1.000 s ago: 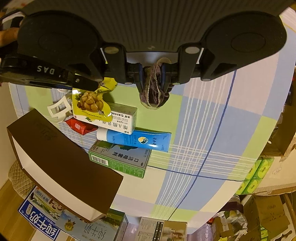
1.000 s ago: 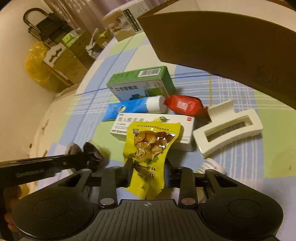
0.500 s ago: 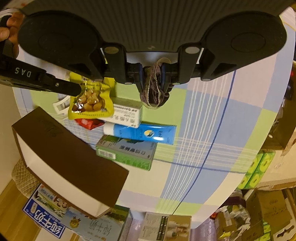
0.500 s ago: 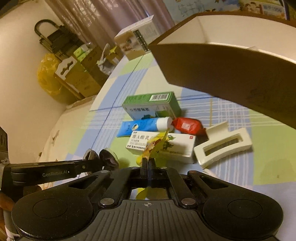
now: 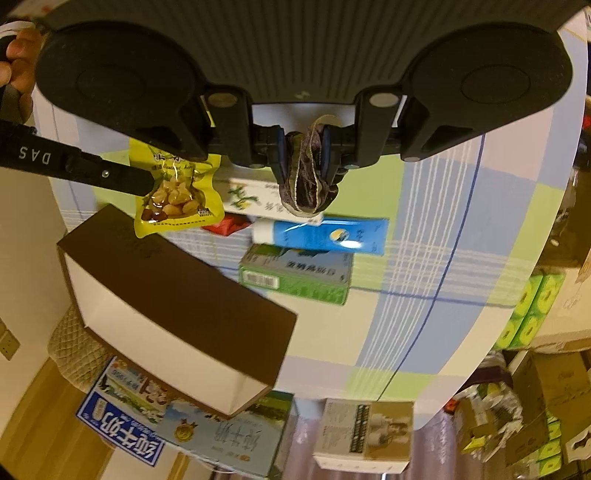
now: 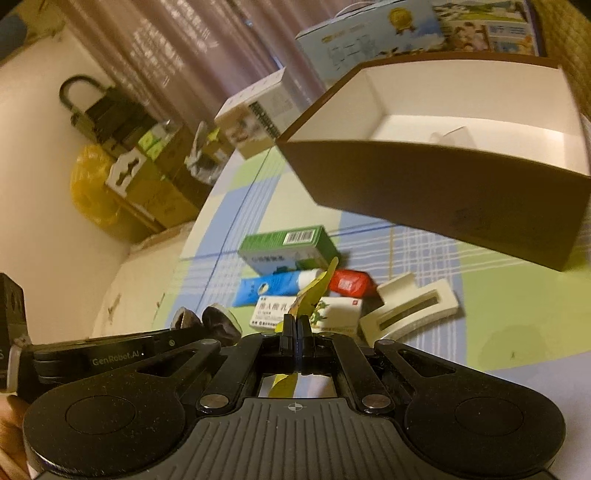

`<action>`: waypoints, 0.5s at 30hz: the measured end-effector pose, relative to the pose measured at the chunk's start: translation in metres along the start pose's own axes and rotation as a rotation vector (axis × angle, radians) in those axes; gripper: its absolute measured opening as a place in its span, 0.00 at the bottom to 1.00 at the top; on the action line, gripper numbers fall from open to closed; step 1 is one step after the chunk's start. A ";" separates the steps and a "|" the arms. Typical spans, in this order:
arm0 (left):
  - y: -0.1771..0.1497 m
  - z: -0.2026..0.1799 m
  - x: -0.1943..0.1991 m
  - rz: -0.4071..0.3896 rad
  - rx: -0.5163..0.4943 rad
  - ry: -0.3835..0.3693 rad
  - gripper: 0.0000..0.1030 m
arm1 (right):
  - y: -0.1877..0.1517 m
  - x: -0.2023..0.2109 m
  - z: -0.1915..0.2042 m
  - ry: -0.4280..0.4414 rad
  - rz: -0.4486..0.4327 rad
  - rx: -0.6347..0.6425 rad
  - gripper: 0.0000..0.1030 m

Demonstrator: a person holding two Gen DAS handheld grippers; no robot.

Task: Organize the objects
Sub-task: 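Lift the yellow packet with the right tool while the left holds the scrunchie, then carry both items into the brown box and open both tools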

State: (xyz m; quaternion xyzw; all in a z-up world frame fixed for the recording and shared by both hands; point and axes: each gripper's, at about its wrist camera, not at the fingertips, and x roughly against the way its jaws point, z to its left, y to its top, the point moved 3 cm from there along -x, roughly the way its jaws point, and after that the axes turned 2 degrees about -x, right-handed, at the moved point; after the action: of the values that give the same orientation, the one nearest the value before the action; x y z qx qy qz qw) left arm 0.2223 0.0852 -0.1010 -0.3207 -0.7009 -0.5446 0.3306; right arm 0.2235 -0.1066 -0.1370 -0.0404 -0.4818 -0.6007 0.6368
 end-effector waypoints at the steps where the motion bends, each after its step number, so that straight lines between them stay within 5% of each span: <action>1: 0.003 -0.002 0.001 -0.003 -0.007 -0.004 0.14 | 0.002 0.005 -0.001 0.001 -0.007 -0.010 0.00; 15: 0.073 -0.054 0.004 -0.098 -0.146 -0.093 0.14 | 0.068 0.082 -0.034 -0.055 -0.199 -0.138 0.00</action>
State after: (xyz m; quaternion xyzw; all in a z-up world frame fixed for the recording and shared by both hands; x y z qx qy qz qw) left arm 0.2851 0.0479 -0.0470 -0.3343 -0.6887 -0.5943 0.2465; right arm 0.2825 -0.1683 -0.0649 -0.0522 -0.4582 -0.6914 0.5562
